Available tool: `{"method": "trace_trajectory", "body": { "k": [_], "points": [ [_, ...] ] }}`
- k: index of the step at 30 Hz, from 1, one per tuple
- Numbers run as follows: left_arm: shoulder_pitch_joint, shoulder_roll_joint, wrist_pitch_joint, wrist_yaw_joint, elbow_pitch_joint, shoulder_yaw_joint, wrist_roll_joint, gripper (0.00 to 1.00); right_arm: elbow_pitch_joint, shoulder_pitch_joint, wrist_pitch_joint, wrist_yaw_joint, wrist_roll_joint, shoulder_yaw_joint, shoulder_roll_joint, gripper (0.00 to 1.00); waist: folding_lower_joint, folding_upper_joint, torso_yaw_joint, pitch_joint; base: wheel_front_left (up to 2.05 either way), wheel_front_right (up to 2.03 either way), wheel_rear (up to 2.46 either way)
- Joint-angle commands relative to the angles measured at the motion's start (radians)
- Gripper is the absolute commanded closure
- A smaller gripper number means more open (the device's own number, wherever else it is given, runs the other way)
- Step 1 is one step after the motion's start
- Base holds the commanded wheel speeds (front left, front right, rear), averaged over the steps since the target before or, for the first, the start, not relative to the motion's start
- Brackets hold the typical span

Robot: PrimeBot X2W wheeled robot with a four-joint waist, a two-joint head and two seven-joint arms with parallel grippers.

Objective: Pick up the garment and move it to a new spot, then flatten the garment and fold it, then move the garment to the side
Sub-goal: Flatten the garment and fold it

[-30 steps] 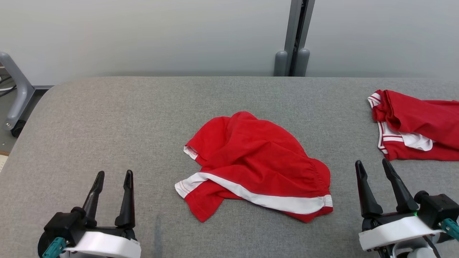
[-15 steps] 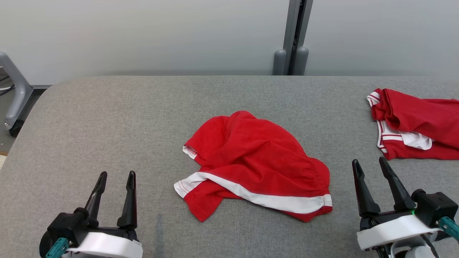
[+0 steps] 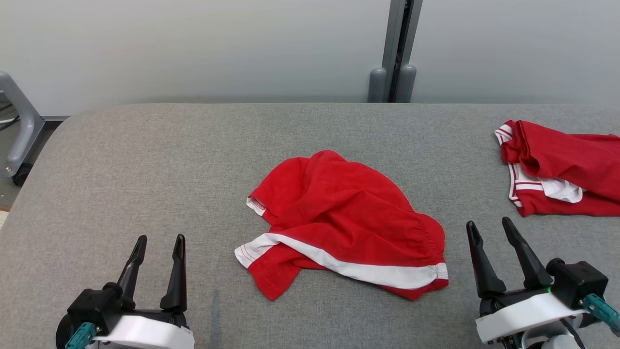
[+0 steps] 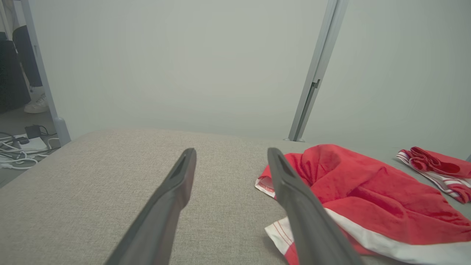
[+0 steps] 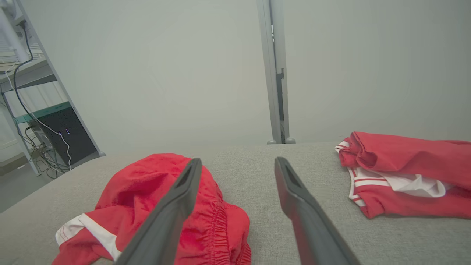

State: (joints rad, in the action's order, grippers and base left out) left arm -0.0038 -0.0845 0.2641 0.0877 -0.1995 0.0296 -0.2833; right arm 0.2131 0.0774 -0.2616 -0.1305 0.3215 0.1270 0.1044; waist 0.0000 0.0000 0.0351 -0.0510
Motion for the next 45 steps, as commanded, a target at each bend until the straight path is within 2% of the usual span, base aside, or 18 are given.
{"method": "trace_trajectory", "body": {
  "k": [1, 7, 15, 26, 40, 45],
  "points": [
    [-0.008, -0.003, 0.000, 0.007, 0.000, -0.004, 0.002, 0.00, 0.007, 0.010, -0.004, -0.001, 0.010, 0.003, 0.014, 0.00, 0.0000, 0.0000, -0.001, -0.001, 0.00, 0.00, 0.00],
    [-0.013, -0.002, 0.000, 0.008, -0.005, -0.006, 0.006, 0.00, 0.040, 0.012, -0.004, -0.001, 0.039, 0.040, 0.028, 0.00, 0.0000, 0.0000, -0.004, -0.003, 0.00, 0.00, 0.00],
    [-0.037, -0.008, -0.039, 0.028, -0.059, 0.040, -0.036, 0.00, 0.122, 0.024, 0.075, -0.001, 0.160, 0.178, 0.080, 0.00, 0.0000, 0.0000, -0.005, -0.004, 0.00, 0.00, 0.00],
    [-0.107, -0.031, -0.214, 0.042, -0.169, 0.134, -0.095, 0.00, 0.213, 0.094, 0.188, -0.001, 0.316, 0.312, 0.148, 0.00, 0.0000, 0.0000, -0.006, -0.031, 0.00, 0.00, 0.00],
    [-0.251, -0.080, -0.322, 0.043, -0.327, 0.297, -0.188, 0.00, 0.254, 0.198, 0.206, -0.001, 0.386, 0.411, 0.170, 0.00, 0.0000, 0.0000, -0.010, -0.092, 0.00, 0.00, 0.00],
    [-0.301, -0.087, -0.312, 0.043, -0.383, 0.348, -0.240, 0.00, 0.277, 0.226, 0.201, -0.001, 0.401, 0.447, 0.162, 0.00, 0.0000, 0.0000, -0.020, -0.109, 0.00, 0.00, 0.00]
  ]
}}
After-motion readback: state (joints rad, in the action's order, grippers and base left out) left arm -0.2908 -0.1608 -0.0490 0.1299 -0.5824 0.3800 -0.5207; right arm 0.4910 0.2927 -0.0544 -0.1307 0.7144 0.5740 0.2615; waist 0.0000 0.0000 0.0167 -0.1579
